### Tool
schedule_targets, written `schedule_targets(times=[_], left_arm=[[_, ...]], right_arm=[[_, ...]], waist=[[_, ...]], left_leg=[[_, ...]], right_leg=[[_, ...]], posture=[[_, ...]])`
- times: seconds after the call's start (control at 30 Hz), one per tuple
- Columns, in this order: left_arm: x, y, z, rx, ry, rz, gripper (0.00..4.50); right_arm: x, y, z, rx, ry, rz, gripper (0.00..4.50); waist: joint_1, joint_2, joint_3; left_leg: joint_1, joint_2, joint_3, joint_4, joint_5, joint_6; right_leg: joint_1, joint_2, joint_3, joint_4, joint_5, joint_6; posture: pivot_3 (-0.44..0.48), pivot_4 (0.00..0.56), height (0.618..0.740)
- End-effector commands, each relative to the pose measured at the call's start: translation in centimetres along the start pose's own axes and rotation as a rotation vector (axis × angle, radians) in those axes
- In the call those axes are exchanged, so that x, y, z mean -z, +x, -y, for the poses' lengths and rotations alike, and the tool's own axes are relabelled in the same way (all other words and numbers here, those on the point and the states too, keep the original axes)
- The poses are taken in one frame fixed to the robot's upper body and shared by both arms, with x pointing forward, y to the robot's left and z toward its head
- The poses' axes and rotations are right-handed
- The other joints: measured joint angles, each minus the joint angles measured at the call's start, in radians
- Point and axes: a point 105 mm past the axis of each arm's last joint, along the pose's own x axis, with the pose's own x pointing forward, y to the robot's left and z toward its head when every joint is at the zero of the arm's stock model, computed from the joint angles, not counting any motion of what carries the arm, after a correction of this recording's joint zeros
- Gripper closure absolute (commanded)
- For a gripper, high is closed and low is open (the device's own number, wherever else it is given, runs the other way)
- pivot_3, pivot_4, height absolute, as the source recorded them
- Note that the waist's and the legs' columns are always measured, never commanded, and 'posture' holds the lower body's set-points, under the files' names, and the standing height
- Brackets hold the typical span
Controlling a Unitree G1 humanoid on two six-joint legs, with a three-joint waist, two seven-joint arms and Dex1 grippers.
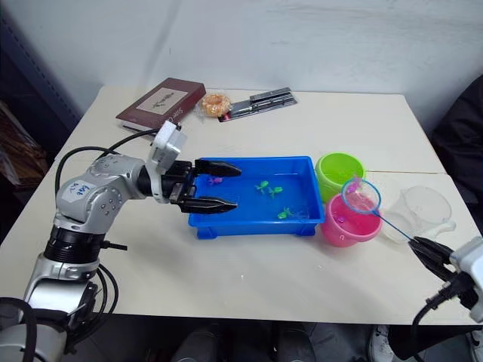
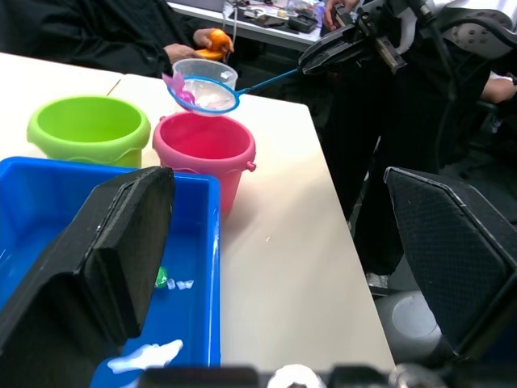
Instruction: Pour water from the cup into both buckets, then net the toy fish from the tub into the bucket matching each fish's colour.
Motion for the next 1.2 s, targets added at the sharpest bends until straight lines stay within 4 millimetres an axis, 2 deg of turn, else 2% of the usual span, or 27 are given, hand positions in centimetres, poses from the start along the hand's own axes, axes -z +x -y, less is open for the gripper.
schedule_targets(times=[0.03,0.3,0.4,0.47,0.7,0.9,1.0,1.07,1.17,1.2], left_arm=[[-0.7,0.4,-0.2,0.022,0.054,-0.01,0.05],[-1.0,0.2,-1.1,-0.011,0.078,-0.014,0.05],[-1.0,0.0,-1.0,-0.013,0.08,-0.017,0.05],[-0.9,-0.1,-1.0,-0.016,0.083,-0.02,0.05],[-1.0,-0.3,-1.3,-0.037,0.092,-0.02,0.05],[-1.1,-0.6,-1.6,-0.056,0.097,-0.025,0.05],[-1.4,-0.6,-1.9,-0.061,0.102,-0.023,0.05],[-1.4,-0.7,-2.0,-0.061,0.105,-0.023,0.05],[-1.3,-0.6,-2.0,-0.056,0.106,-0.025,0.05],[-1.3,-0.5,-2.0,-0.055,0.105,-0.025,0.05]], right_arm=[[0.9,-0.3,1.2,0.036,-0.351,-0.048,4.5],[1.2,0.9,1.6,0.061,-0.893,-0.026,4.5],[0.5,1.1,2.0,0.066,-1.108,0.003,4.5],[0.4,1.1,2.0,0.066,-1.189,0.014,4.5],[0.1,1.0,3.2,0.126,-1.276,0.011,4.5],[-0.8,1.4,3.0,0.094,-1.354,0.053,4.5],[-0.5,1.4,2.8,0.064,-1.363,0.059,4.5],[-0.7,1.2,4.0,0.111,-1.357,0.031,4.5],[-0.9,1.6,2.1,0.013,-1.392,0.101,4.5],[-1.0,1.6,2.1,0.017,-1.397,0.102,4.5]], waist=[[0.0,0.0,0.0],[-0.006,0.0,0.0],[-0.005,0.0,0.0],[-0.005,0.0,0.0],[-0.004,0.0,0.0],[-0.008,0.0,0.0],[-0.014,0.0,0.0],[-0.02,0.0,0.0],[-0.023,0.0,0.0],[-0.024,0.0,0.0]], left_leg=[[0.001,0.0,0.001,0.0,0.0,0.0],[0.004,0.001,0.005,-0.001,0.0,0.0],[0.005,0.001,0.006,-0.001,0.0,-0.001],[0.005,0.001,0.006,-0.001,0.0,-0.001],[0.005,0.002,0.006,-0.001,0.0,-0.002],[0.005,0.004,0.007,-0.001,0.0,-0.003],[0.006,0.004,0.008,-0.001,0.0,-0.003],[0.006,0.004,0.008,-0.001,0.0,-0.003],[0.006,0.004,0.008,-0.001,0.0,-0.003],[0.006,0.004,0.008,-0.001,0.0,-0.003]], right_leg=[[0.0,0.0,0.001,0.0,0.0,0.0],[0.0,0.001,0.007,0.001,0.0,0.0],[0.0,0.002,0.007,0.001,0.0,0.0],[0.0,0.002,0.007,0.001,0.0,0.0],[0.0,0.004,0.009,0.001,0.0,0.0],[0.0,0.008,0.012,0.001,0.0,-0.001],[0.0,0.008,0.013,0.001,0.0,-0.001],[0.0,0.009,0.013,0.001,-0.001,-0.001],[0.0,0.009,0.014,0.001,0.0,-0.001],[0.0,0.009,0.014,0.001,0.0,-0.001]], posture=[[0.0,0.15,0.74],[0.0,0.15,0.74],[0.0,0.15,0.74],[0.0,0.15,0.74],[0.0,0.15,0.74],[0.0,0.15,0.74],[0.0,0.15,0.74],[0.0,0.15,0.74],[0.0,0.15,0.74],[0.0,0.15,0.74]])
